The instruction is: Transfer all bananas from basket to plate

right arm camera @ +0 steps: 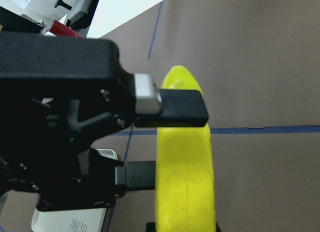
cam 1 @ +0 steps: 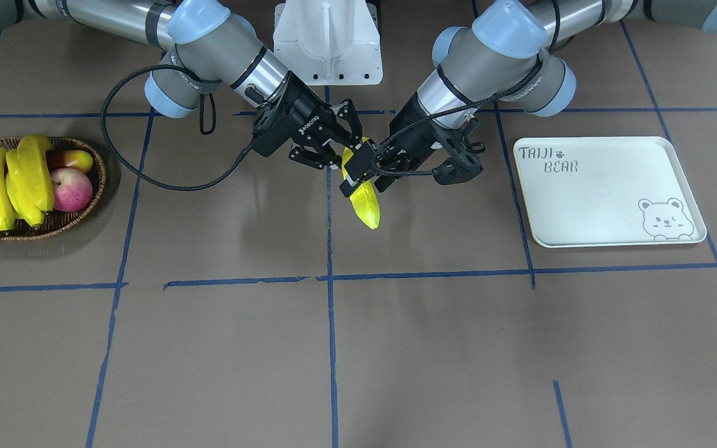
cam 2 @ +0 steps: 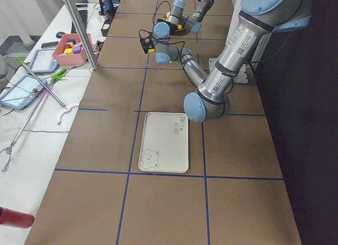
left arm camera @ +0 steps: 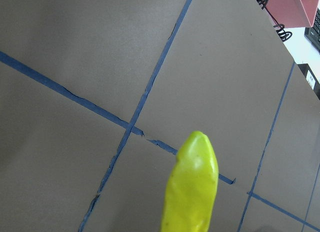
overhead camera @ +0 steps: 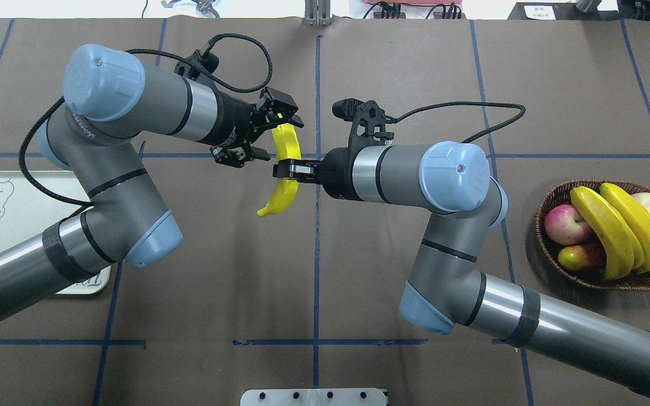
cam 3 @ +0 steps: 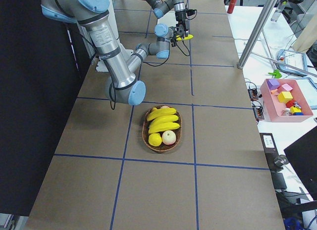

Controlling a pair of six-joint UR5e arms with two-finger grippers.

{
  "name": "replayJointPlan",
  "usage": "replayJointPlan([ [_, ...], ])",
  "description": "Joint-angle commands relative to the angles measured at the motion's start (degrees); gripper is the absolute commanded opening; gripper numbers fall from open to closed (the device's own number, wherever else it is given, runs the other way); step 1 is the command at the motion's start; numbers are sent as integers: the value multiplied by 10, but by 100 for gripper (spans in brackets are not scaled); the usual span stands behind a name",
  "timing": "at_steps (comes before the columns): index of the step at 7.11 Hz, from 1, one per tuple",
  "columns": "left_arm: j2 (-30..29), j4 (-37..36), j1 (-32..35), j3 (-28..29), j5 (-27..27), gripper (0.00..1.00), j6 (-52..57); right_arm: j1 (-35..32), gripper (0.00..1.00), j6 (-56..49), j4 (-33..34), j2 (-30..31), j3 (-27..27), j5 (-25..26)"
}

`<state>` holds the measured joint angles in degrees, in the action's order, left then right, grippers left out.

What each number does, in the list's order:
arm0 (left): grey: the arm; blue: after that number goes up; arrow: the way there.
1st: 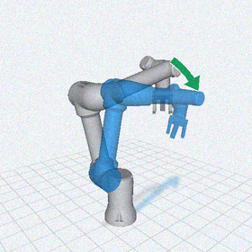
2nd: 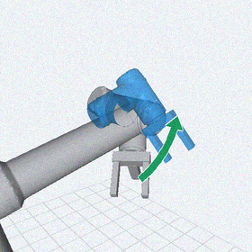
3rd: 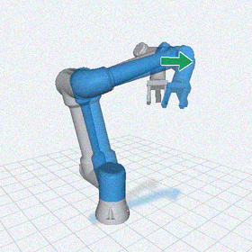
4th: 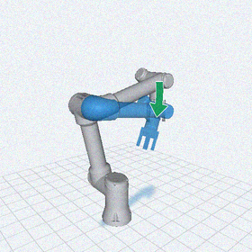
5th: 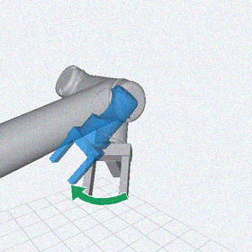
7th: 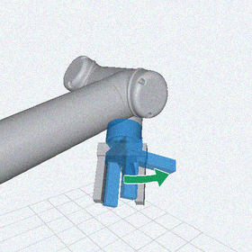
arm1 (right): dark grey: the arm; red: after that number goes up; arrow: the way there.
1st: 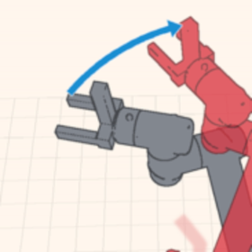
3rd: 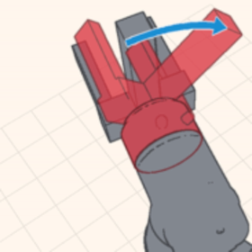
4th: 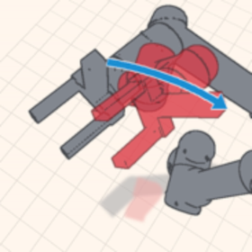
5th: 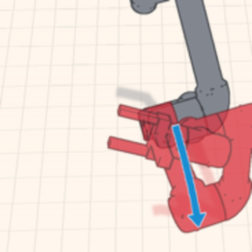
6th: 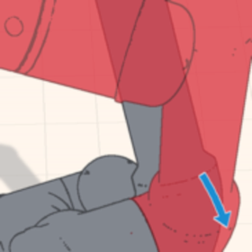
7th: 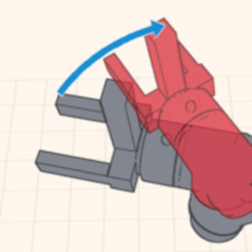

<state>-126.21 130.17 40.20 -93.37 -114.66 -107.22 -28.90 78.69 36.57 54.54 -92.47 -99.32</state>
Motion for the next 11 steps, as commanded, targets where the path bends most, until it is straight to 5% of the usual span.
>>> replayJointPlan([
  [1, -7, 0, 0, 11, 0, 73, 1, 2, 4, 0, 0, 0, -2, 1],
  [3, -8, 1, 0, 11, 0, 2, 3, 2, 9, -2, 0, 0, -2, 0],
  [5, -9, 1, 0, 12, 0, 0, 5, 1, 27, -4, 0, 0, -2, 0],
  [6, -9, 1, 4, 12, 0, 0, 5, 1, 74, 1, 0, -1, -2, 1],
  [7, -8, 1, 5, 12, 0, 0, 3, -4, 99, 5, 1, -6, -3, 0],
  [9, 2, 1, 20, 12, -2, 0, 7, -29, 100, 5, 4, -5, -4, -25],
  [11, 52, 1, 69, 7, -55, 0, 18, -78, 100, 4, 30, 6, -5, -111],
])
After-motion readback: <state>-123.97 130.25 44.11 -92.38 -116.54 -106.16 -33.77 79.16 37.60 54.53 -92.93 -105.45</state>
